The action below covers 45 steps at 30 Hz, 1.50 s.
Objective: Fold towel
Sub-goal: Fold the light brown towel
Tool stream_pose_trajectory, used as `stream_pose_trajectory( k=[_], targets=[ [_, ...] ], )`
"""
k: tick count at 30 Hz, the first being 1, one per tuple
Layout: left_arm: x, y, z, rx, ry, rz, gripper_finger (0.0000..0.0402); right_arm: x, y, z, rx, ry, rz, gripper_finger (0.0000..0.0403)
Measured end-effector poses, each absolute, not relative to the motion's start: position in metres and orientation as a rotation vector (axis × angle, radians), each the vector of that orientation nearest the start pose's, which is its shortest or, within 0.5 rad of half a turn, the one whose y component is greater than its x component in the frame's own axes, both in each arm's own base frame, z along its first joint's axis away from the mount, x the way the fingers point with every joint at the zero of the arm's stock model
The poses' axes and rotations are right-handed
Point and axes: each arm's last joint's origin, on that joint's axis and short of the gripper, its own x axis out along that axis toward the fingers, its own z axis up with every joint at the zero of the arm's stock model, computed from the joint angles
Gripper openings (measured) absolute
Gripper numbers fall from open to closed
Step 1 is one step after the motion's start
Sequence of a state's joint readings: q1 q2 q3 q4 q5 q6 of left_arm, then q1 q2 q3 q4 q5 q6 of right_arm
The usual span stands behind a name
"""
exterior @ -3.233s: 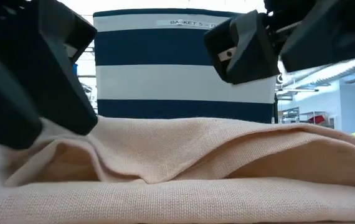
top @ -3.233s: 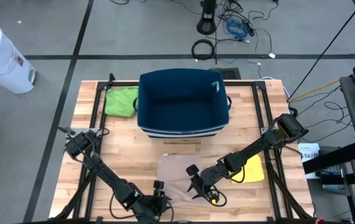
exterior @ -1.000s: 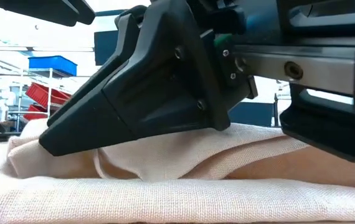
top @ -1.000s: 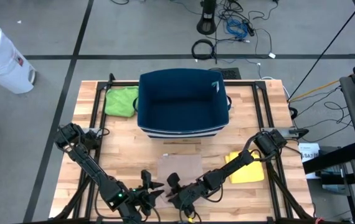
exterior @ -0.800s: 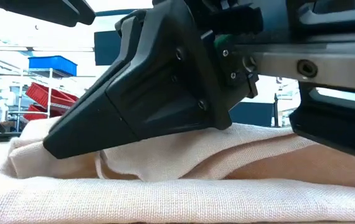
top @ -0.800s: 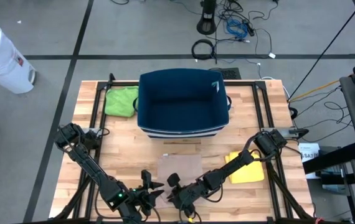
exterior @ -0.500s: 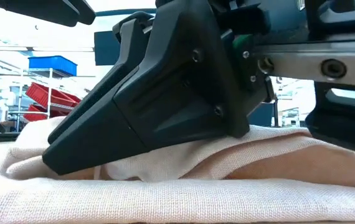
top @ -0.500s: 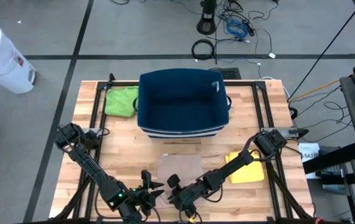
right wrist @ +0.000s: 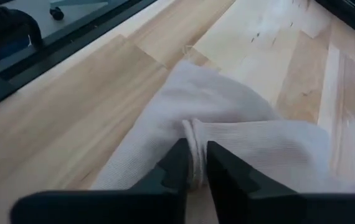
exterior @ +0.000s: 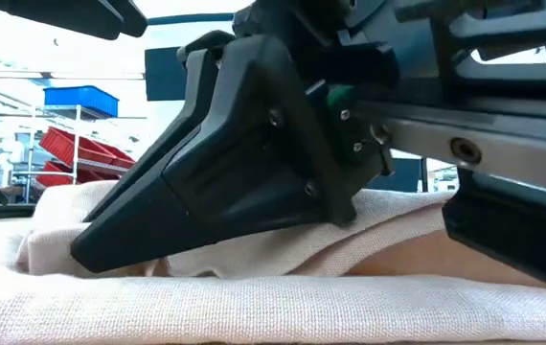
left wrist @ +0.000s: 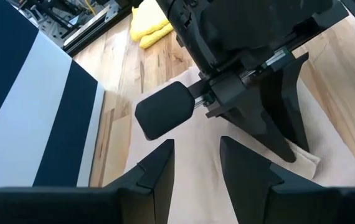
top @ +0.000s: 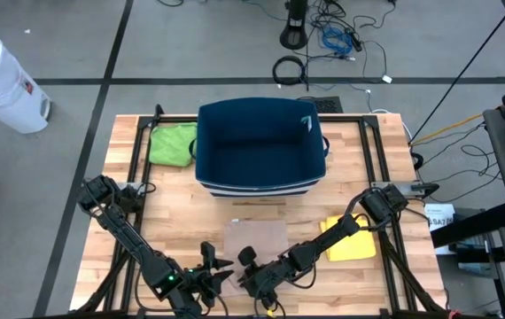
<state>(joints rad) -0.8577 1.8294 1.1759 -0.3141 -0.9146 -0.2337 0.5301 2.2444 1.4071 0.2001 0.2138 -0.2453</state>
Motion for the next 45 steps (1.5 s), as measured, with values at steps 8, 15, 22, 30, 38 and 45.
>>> stream_pose_trajectory(
  k=[8,15,22,30,38,45],
  targets=[
    [0.257,-0.262,0.187,0.524,0.594,0.122,0.0135,0.412,0.235,0.116,-0.426,0.497,0.367,0.0003],
    [0.257,-0.262,0.187,0.526,0.595,0.122,0.0135,0.417,0.247,0.135,-0.376,0.352,0.377,0.0001],
    [0.257,-0.262,0.187,0.536,0.598,0.121,0.0135,0.420,0.242,0.123,-0.368,0.424,0.422,0.0006],
    [0.258,-0.261,0.186,0.538,0.599,0.125,0.0135,0.421,0.243,0.104,-0.358,0.444,0.447,0.0106],
    [0.258,-0.262,0.187,0.536,0.590,0.134,0.0135,0.417,0.244,0.126,-0.356,0.433,0.423,0.0201],
    [0.258,-0.262,0.186,0.526,0.599,0.122,0.0135,0.402,0.237,0.152,-0.464,0.557,0.288,0.0194]
  ],
)
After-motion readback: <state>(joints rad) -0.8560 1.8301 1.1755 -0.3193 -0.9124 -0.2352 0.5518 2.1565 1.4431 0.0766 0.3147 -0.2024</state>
